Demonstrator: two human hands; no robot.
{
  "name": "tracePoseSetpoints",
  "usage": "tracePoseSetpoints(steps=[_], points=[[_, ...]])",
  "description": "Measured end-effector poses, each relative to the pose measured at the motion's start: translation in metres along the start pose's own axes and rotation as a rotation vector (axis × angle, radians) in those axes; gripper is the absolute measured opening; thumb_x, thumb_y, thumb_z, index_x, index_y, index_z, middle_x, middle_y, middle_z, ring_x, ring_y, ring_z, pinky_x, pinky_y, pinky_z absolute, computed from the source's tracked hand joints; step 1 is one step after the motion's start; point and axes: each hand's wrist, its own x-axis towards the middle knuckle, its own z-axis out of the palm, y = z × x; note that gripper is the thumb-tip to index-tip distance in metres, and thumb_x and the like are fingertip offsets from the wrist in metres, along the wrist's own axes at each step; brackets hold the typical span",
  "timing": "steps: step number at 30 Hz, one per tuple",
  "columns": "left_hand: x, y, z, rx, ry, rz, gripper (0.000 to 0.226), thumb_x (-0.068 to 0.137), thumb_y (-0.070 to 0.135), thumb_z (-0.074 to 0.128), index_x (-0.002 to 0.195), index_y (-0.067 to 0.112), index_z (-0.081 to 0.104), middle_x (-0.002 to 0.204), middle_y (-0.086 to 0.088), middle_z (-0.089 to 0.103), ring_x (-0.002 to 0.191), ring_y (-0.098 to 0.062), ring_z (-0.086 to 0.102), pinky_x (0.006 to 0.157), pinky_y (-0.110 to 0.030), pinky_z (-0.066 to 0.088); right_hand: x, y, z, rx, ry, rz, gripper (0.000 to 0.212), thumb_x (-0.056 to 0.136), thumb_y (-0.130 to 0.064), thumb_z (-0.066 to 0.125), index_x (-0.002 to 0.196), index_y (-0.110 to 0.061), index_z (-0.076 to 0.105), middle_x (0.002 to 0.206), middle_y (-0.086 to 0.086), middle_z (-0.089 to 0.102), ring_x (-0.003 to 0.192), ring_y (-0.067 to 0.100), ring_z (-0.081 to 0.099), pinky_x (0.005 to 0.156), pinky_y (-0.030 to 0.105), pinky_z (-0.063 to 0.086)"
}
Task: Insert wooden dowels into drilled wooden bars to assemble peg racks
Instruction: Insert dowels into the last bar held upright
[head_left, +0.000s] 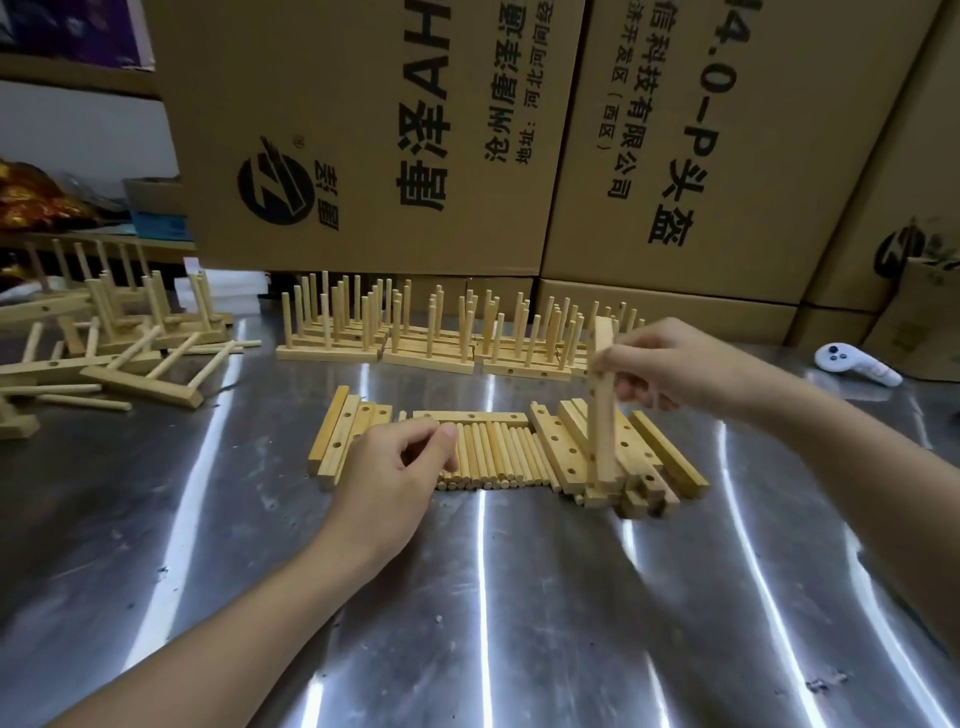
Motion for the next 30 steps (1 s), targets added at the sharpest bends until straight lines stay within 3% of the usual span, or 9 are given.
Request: tracePoseSetpoints(steps=[4, 7, 11, 14, 16, 19, 22, 25, 30], points=[[-0.004, 0.015, 0.005, -0.411, -0.139, -0.217, 0.039, 0.111, 0.038, 0.049, 0.088, 0.023, 0.077, 0.074, -0.004, 0.068, 0.062, -0.024, 0.066, 0.043, -0.024, 0.043, -0.009, -0.030, 0.072, 0.171, -0.100, -0.129, 0.031, 0.103, -0.033, 0.060, 0.080, -0.018, 0.075, 0.068, -0.005, 0.066, 0.057, 0.008, 0.052, 0.049, 0.022, 0.041], [-0.005, 0.017, 0.001, -0.451, -0.177, -0.249, 0.032, 0.109, 0.043, 0.052, 0.102, 0.029, 0.080, 0.086, -0.005, 0.076, 0.076, -0.018, 0.074, 0.052, -0.026, 0.053, -0.005, -0.029, 0.113, 0.219, -0.031, -0.151, 0.034, 0.105, -0.041, 0.061, 0.089, -0.016, 0.078, 0.077, 0.006, 0.070, 0.066, 0.018, 0.054, 0.056, 0.035, 0.042], [0.000, 0.011, -0.007, -0.449, -0.085, -0.283, 0.023, 0.108, 0.035, 0.059, 0.100, 0.027, 0.079, 0.087, -0.006, 0.079, 0.077, -0.018, 0.075, 0.057, -0.030, 0.059, 0.003, -0.017, 0.128, 0.403, 0.170, -0.123, 0.025, 0.107, -0.041, 0.059, 0.106, -0.024, 0.077, 0.084, -0.006, 0.073, 0.072, 0.010, 0.064, 0.059, 0.029, 0.049], [0.003, 0.010, -0.009, -0.415, -0.018, -0.269, 0.014, 0.106, 0.032, 0.064, 0.114, 0.025, 0.073, 0.092, -0.005, 0.079, 0.070, -0.015, 0.073, 0.052, -0.033, 0.057, 0.003, 0.004, 0.129, 0.111, 0.458, -0.214, 0.013, 0.107, -0.029, 0.060, 0.108, -0.028, 0.073, 0.092, -0.012, 0.072, 0.087, 0.004, 0.066, 0.074, 0.022, 0.051], [0.005, 0.007, -0.011, -0.360, 0.040, -0.244, 0.027, 0.104, 0.027, 0.067, 0.130, 0.028, 0.066, 0.097, -0.001, 0.079, 0.075, -0.013, 0.074, 0.054, -0.035, 0.058, -0.004, 0.018, 0.133, -0.065, 0.575, -0.245, 0.014, 0.105, -0.020, 0.061, 0.112, -0.026, 0.072, 0.100, -0.016, 0.068, 0.097, 0.003, 0.060, 0.082, 0.021, 0.050], [0.008, 0.006, -0.014, -0.360, 0.111, -0.211, 0.046, 0.103, 0.017, 0.066, 0.143, 0.038, 0.054, 0.100, 0.003, 0.077, 0.085, -0.016, 0.077, 0.058, -0.031, 0.060, -0.011, 0.037, 0.137, -0.311, 0.553, -0.253, 0.022, 0.101, -0.019, 0.061, 0.119, -0.024, 0.073, 0.111, -0.011, 0.063, 0.111, 0.008, 0.051, 0.097, 0.030, 0.046], [0.009, 0.004, -0.020, -0.375, 0.132, -0.178, 0.061, 0.101, 0.014, 0.067, 0.146, 0.050, 0.048, 0.103, 0.003, 0.074, 0.084, -0.021, 0.077, 0.060, -0.029, 0.059, -0.017, 0.043, 0.133, -0.486, 0.412, -0.284, 0.035, 0.094, -0.035, 0.057, 0.124, -0.026, 0.073, 0.122, -0.011, 0.059, 0.124, 0.012, 0.045, 0.105, 0.030, 0.033], [0.010, 0.005, -0.027, -0.311, 0.029, -0.181, 0.069, 0.088, 0.026, 0.068, 0.146, 0.056, 0.047, 0.112, 0.001, 0.070, 0.086, -0.024, 0.075, 0.066, -0.030, 0.059, -0.018, 0.045, 0.131, -0.594, 0.317, -0.283, 0.046, 0.090, -0.049, 0.055, 0.130, -0.032, 0.070, 0.130, -0.016, 0.055, 0.133, 0.010, 0.040, 0.108, 0.029, 0.023], [0.006, 0.008, -0.032, -0.032, -0.419, -0.201, 0.063, 0.081, 0.031, 0.065, 0.136, 0.060, 0.056, 0.109, 0.026, 0.070, 0.098, 0.001, 0.070, 0.074, -0.022, 0.055, -0.017, 0.046, 0.129, -0.666, 0.299, -0.266, 0.051, 0.088, -0.061, 0.054, 0.130, -0.035, 0.068, 0.132, -0.017, 0.055, 0.134, 0.011, 0.039, 0.115, 0.036, 0.023]])
